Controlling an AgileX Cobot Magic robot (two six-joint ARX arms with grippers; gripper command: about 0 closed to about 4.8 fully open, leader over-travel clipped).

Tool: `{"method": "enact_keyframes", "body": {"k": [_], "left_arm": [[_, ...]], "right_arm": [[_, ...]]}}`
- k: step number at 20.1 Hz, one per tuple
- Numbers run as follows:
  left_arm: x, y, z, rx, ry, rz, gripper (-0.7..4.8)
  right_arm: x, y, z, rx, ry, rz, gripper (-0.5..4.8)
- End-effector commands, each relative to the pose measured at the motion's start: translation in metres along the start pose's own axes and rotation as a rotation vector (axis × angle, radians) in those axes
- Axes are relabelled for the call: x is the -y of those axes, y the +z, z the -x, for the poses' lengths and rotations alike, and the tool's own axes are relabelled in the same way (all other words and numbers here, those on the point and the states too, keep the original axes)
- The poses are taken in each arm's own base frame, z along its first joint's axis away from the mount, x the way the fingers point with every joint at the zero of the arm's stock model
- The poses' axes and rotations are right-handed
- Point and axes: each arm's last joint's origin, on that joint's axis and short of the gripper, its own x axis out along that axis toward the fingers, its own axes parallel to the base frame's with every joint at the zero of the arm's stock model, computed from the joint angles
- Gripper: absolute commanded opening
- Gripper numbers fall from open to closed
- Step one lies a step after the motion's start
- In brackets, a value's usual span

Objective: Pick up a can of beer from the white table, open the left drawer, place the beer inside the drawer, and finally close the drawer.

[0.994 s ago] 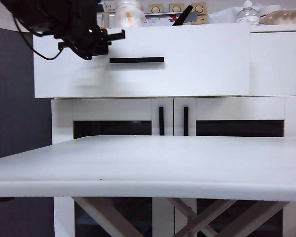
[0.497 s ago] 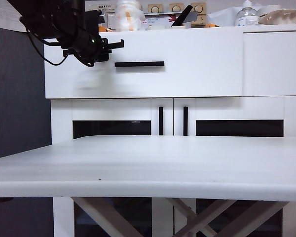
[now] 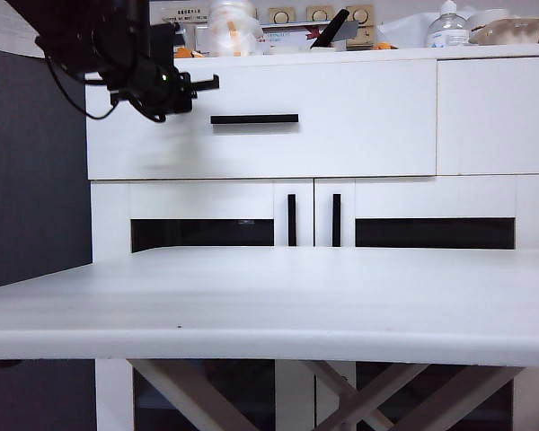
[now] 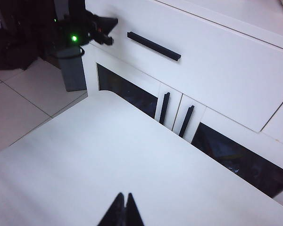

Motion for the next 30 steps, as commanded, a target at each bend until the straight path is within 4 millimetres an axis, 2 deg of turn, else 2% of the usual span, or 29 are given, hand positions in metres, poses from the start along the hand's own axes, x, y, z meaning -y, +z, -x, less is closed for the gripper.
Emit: {"method": "enact_keyframes", "body": {"k": [1, 6, 8, 10, 14, 16, 18, 21, 22, 25, 27, 30], "left_arm": [[-0.004, 0.016, -0.001, 0.010, -0.003, -0.008, -0.06], [-0.003, 0.025, 0.004, -0.038, -0.033, -0.008, -0.06], [0.005, 0.040, 0.014, -0.065, -0.052, -0.008, -0.06], [0.007, 0.063, 0.029, -0.070, -0.057, -0.007, -0.06], [0.010, 0.120, 0.070, -0.002, -0.069, 0.001, -0.06], [0.014, 0.155, 0.102, 0.040, -0.081, 0.002, -0.06], [0.014, 0.183, 0.136, 0.049, -0.085, 0.003, -0.06], [0.014, 0.210, 0.185, 0.017, -0.090, 0.014, -0.06], [0.016, 0.213, 0.197, 0.007, -0.100, 0.015, -0.06], [0.026, 0.208, 0.253, 0.009, -0.095, 0.016, -0.06], [0.029, 0.193, 0.293, 0.033, -0.099, 0.008, -0.06], [0.032, 0.155, 0.353, 0.077, -0.162, 0.002, -0.06]], "right_arm": [[0.000, 0.002, 0.003, 0.026, -0.001, 0.001, -0.05], [0.000, 0.003, 0.003, 0.027, -0.012, 0.002, -0.05], [0.001, 0.003, 0.003, 0.031, -0.049, 0.002, -0.05], [0.002, 0.004, 0.003, 0.038, -0.076, 0.002, -0.05], [0.002, 0.004, 0.006, 0.044, -0.073, 0.002, -0.05], [0.001, 0.000, 0.012, 0.050, -0.070, 0.002, -0.05], [-0.001, -0.010, 0.016, 0.056, -0.070, 0.002, -0.05], [-0.004, -0.037, 0.024, 0.106, -0.072, 0.006, -0.05], [-0.005, -0.047, 0.025, 0.135, -0.075, 0.007, -0.05], [-0.009, -0.085, 0.031, 0.215, -0.080, -0.010, -0.05], [-0.012, -0.108, 0.033, 0.258, -0.064, -0.031, -0.05], [-0.016, -0.142, 0.030, 0.304, -0.065, -0.035, -0.05]]}}
